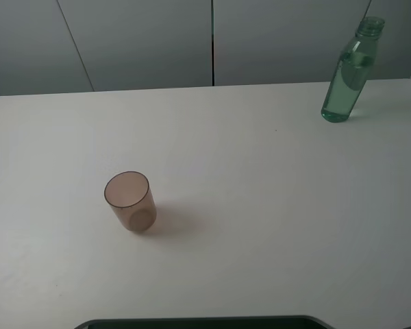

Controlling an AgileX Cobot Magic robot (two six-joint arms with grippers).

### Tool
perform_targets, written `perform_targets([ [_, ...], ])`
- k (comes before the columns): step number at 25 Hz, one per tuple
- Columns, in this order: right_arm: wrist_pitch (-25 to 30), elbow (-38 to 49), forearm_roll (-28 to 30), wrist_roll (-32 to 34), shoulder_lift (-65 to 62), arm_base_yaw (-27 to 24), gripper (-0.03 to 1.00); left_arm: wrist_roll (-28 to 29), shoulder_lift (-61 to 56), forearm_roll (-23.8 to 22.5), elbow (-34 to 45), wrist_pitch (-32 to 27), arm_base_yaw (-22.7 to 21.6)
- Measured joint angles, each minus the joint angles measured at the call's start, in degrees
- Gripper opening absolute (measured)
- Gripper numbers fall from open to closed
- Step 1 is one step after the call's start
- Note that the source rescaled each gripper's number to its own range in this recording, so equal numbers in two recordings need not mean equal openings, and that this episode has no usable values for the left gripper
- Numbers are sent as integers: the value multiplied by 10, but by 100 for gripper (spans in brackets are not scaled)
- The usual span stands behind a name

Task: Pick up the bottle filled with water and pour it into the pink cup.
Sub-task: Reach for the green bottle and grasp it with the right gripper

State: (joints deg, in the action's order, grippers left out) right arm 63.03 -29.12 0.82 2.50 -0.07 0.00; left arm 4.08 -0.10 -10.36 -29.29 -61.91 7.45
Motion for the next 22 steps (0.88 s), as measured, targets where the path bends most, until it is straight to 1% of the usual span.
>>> perform_targets([
  [2,-5,0,-2,2,0,0,100,0,0,0,0,0,0],
  [4,-21,-5,-8,3,0,0,100,0,0,0,0,0,0],
  [10,-120,-10,-17,2,5,0,100,0,0,0,0,0,0],
  [13,-195,-11,-27,-10,46,0,100,-1,0,0,0,0,0],
  [16,-294,-13,-36,-16,107,0,100,-1,0,0,0,0,0],
  [20,-407,-13,-49,-19,209,0,100,-1,0,0,0,0,0],
  [22,-478,-13,-49,-22,260,0,100,-1,0,0,0,0,0],
])
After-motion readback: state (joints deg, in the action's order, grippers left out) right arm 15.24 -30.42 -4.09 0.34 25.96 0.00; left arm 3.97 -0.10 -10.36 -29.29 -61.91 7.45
